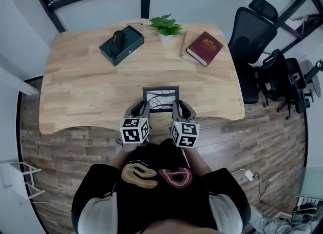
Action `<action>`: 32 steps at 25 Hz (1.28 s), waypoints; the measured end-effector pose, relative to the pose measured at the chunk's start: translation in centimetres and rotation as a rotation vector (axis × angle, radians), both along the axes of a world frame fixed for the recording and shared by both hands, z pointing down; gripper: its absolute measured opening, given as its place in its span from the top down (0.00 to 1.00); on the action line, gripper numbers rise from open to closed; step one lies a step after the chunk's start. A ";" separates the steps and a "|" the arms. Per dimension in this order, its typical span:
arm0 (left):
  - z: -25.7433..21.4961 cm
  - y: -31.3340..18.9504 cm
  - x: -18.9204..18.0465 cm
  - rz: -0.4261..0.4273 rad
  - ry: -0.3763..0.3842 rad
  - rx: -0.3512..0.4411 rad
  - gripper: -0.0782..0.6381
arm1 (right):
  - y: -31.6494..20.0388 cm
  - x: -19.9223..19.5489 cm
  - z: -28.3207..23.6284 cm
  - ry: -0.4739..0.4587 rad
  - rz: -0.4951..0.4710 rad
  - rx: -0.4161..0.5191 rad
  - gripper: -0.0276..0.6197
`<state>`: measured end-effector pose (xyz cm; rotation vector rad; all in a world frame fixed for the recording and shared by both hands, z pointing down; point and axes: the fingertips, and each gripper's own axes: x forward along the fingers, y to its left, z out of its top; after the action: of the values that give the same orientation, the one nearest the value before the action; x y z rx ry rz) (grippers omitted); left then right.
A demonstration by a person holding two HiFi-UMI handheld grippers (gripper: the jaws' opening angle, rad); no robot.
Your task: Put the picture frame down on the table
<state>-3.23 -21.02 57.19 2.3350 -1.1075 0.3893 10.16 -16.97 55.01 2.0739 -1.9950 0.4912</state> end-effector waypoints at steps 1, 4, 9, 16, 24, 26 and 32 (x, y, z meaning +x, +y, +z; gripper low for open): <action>0.0 -0.4 0.0 0.002 0.001 0.000 0.78 | -0.4 -0.1 0.1 -0.003 0.005 -0.004 0.84; 0.1 -1.5 0.0 0.001 0.004 -0.007 0.78 | -1.5 0.0 0.2 0.002 0.007 -0.017 0.84; 0.8 -3.7 0.1 -0.040 0.011 -0.037 0.78 | -4.3 0.2 0.5 0.016 -0.018 -0.042 0.84; 0.6 -7.9 1.0 -0.090 -0.013 -0.068 0.78 | -9.2 1.3 0.5 0.014 -0.072 -0.072 0.84; 1.5 -12.5 2.7 -0.163 -0.008 -0.121 0.78 | -14.5 3.0 0.8 0.043 -0.117 -0.102 0.84; 1.9 -13.5 3.1 -0.179 -0.010 -0.137 0.78 | -15.6 3.4 1.0 0.055 -0.129 -0.110 0.84; 3.1 -16.1 4.3 -0.194 -0.030 -0.169 0.78 | -18.8 4.7 2.4 0.054 -0.156 -0.150 0.84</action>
<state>1.10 -37.09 60.31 2.0606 -1.2516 0.4290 14.85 -35.76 57.46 1.8087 -2.0034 0.5310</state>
